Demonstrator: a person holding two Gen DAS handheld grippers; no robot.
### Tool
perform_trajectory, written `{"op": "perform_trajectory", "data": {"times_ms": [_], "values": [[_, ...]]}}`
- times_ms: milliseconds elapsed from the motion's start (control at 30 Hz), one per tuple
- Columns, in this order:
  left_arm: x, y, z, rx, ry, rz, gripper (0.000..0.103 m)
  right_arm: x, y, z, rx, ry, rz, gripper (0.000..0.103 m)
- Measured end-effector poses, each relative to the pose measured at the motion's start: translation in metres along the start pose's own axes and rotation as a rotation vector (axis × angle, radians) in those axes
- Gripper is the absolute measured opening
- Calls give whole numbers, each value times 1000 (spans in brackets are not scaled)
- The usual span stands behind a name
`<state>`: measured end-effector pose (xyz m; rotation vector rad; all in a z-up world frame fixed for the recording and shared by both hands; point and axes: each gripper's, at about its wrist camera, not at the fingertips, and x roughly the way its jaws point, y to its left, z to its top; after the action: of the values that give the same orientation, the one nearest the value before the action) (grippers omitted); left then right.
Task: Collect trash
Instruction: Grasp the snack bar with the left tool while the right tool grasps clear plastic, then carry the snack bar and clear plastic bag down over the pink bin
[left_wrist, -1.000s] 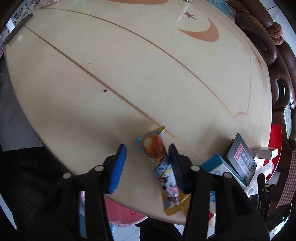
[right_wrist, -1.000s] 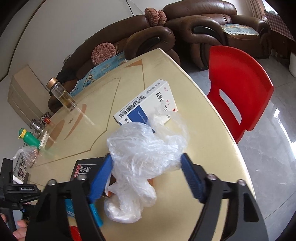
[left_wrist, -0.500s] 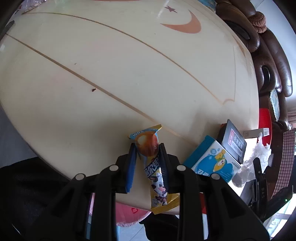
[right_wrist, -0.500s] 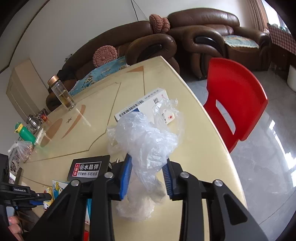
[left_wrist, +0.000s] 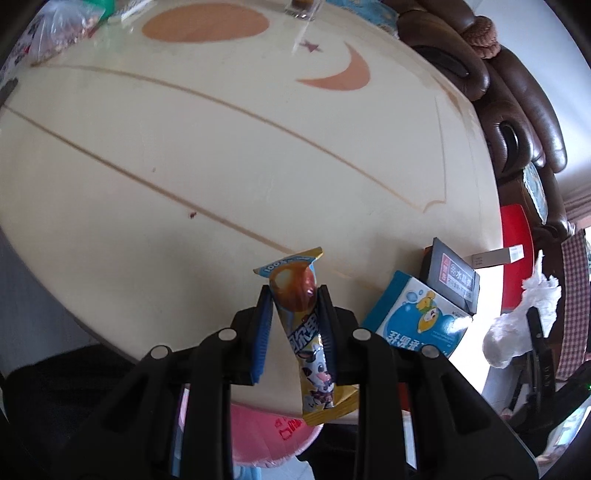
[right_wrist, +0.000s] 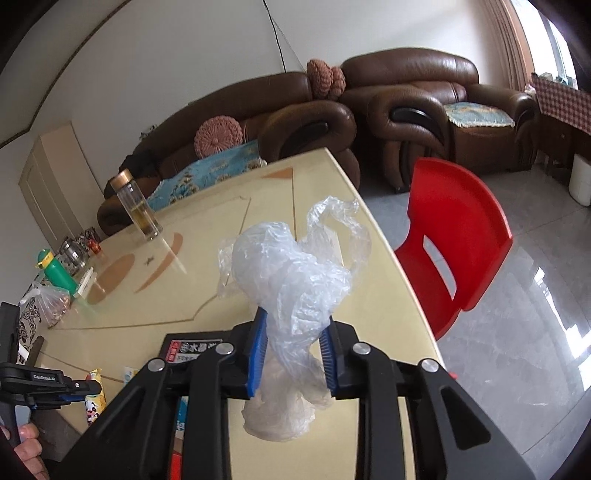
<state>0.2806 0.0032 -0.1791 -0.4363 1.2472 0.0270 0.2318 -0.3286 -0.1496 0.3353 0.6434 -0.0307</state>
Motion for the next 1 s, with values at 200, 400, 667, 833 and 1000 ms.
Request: {"op": "perform_trajectory", "data": {"times_ms": [200, 400, 667, 833, 1000], "values": [[-17, -9, -2, 74, -75, 10, 25, -14, 12, 5, -32, -34, 6, 26], [-39, -13, 0, 134, -148, 19, 25, -19, 26, 3, -90, -47, -4, 26], [-56, -14, -3, 188, -202, 30, 25, -23, 43, 1, -146, -39, 5, 26], [-64, -9, -5, 205, -224, 39, 25, -36, 60, -1, -192, -50, 20, 26], [-77, -4, -9, 223, -246, 39, 25, -52, 81, -4, -232, -59, 47, 26]]}}
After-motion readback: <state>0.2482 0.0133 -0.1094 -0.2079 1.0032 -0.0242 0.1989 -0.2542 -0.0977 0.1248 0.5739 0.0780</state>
